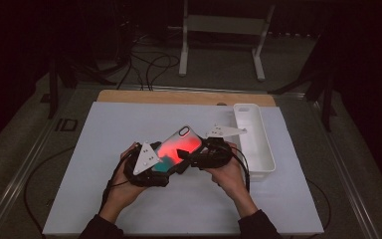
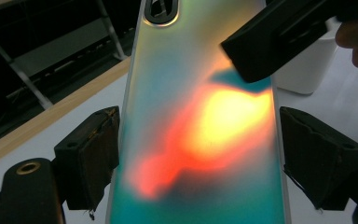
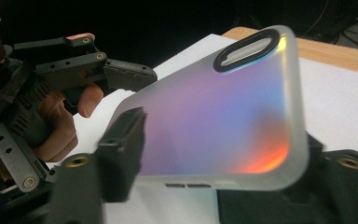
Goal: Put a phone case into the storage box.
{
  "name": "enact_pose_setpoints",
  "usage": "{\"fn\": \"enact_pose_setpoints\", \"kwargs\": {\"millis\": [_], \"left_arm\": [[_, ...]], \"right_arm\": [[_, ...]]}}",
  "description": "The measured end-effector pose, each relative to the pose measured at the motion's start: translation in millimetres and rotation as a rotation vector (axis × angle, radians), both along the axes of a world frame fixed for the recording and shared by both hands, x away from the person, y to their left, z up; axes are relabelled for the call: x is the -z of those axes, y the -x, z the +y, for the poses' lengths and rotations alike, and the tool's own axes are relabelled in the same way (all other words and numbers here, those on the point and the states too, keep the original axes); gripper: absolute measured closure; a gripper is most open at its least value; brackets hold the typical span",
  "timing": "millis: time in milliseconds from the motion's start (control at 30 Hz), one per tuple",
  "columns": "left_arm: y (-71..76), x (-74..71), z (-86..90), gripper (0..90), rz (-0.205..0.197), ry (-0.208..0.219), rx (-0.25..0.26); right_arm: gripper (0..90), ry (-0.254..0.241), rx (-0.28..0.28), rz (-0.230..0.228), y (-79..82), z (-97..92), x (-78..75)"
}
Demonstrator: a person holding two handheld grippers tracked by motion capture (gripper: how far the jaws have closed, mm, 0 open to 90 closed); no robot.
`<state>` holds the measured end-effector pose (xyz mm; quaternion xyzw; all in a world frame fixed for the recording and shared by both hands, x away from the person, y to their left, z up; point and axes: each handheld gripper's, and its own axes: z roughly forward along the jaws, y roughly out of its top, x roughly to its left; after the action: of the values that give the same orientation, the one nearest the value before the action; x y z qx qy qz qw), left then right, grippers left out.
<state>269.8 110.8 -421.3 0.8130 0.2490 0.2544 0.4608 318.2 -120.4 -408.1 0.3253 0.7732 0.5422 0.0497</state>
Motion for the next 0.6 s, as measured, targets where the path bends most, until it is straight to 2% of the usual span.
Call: {"fn": "enact_pose_setpoints", "kwargs": {"millis": [100, 267, 367, 467, 600], "left_arm": [[-0.1, 0.7, -0.5, 16.9, 0.004, -0.006, 0.000], [-0.2, 2.4, -2.7, 16.9, 0.006, -0.009, 0.002], [-0.5, 3.4, -4.3, 16.9, 0.010, -0.002, 0.004], [-0.7, 4.8, -5.3, 17.0, 0.013, -0.008, 0.009], [-0.8, 6.2, -6.3, 17.0, 0.018, -0.013, 0.010]], "right_arm": [[42.4, 0.005, 0.003, 0.004, 0.5, 1.1, -0.9], [49.8, -0.026, 0.018, 0.062, -1.7, -3.0, -2.6], [56.6, -0.053, -0.012, 0.086, -0.8, -1.9, -2.9], [62.1, -0.028, -0.019, 0.065, 1.7, 4.3, -3.2], [70.5, -0.031, -0.027, 0.063, 2.6, 7.9, -4.3]]}}
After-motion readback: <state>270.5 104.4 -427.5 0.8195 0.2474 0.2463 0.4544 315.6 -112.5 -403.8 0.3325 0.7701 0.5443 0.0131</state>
